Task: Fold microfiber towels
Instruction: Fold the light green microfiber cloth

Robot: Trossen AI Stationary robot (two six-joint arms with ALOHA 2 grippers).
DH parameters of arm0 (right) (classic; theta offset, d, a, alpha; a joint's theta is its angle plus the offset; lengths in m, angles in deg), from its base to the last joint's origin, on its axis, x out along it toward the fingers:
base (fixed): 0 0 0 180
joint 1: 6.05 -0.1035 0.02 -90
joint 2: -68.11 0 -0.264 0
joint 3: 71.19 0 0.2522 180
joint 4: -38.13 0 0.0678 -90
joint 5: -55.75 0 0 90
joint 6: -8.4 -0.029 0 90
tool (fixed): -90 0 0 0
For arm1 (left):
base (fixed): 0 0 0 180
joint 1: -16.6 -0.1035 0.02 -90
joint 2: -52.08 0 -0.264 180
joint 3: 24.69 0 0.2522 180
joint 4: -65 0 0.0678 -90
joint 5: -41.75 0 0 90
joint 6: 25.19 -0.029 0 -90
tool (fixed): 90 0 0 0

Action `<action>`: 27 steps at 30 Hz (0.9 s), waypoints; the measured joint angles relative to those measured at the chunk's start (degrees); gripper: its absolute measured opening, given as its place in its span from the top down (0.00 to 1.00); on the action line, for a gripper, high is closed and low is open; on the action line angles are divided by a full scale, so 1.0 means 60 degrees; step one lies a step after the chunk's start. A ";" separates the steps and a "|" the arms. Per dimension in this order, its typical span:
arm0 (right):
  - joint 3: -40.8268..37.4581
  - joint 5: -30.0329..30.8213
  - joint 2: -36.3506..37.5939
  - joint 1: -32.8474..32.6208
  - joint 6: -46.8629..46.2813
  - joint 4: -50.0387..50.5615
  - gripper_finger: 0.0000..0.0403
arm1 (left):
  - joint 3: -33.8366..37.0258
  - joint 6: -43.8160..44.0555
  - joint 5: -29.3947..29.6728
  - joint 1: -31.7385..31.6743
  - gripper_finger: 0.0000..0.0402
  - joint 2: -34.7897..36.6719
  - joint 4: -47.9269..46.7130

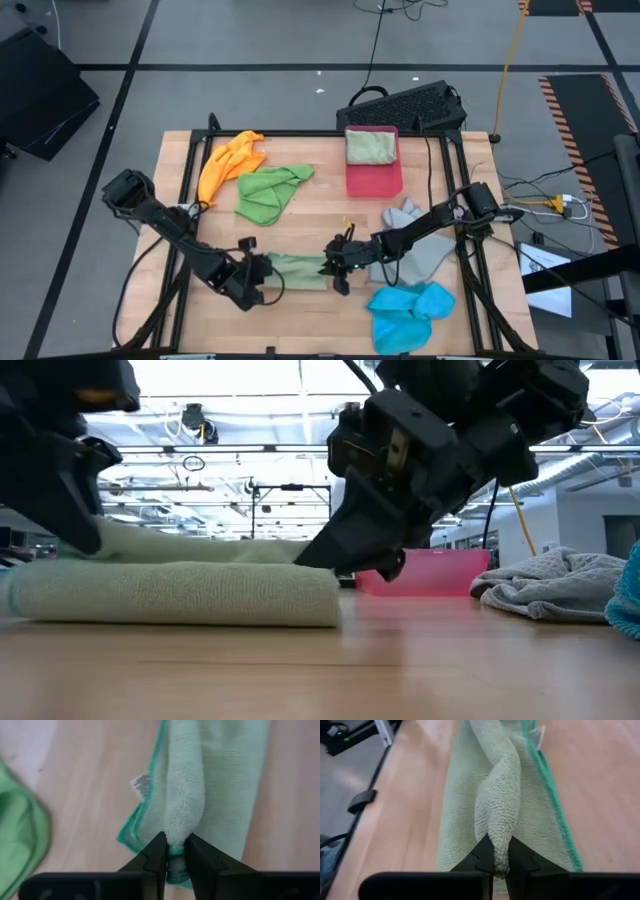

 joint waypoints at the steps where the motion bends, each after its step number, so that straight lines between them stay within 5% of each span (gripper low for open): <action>1: 0.0000 0.0121 0.0002 0.0000 0.0004 -0.0012 0.95 | 0.0000 0.0104 0.0083 -0.0072 0.82 0.0000 -0.0079; 13: 0.0004 0.1567 0.0462 -0.0025 -0.0005 0.0506 0.74 | 0.0000 0.0279 0.0887 -0.0323 0.62 0.0000 -0.0555; 20: 0.0004 0.3500 0.1306 -0.0304 0.0357 0.2023 0.69 | -0.0040 0.0329 0.1246 -0.0325 0.57 -0.0002 -0.0760; 27: 0.0007 0.3210 0.1415 -0.0945 0.2714 -0.0368 0.69 | -0.0419 -0.0358 0.1527 -0.0066 0.64 0.0000 0.0353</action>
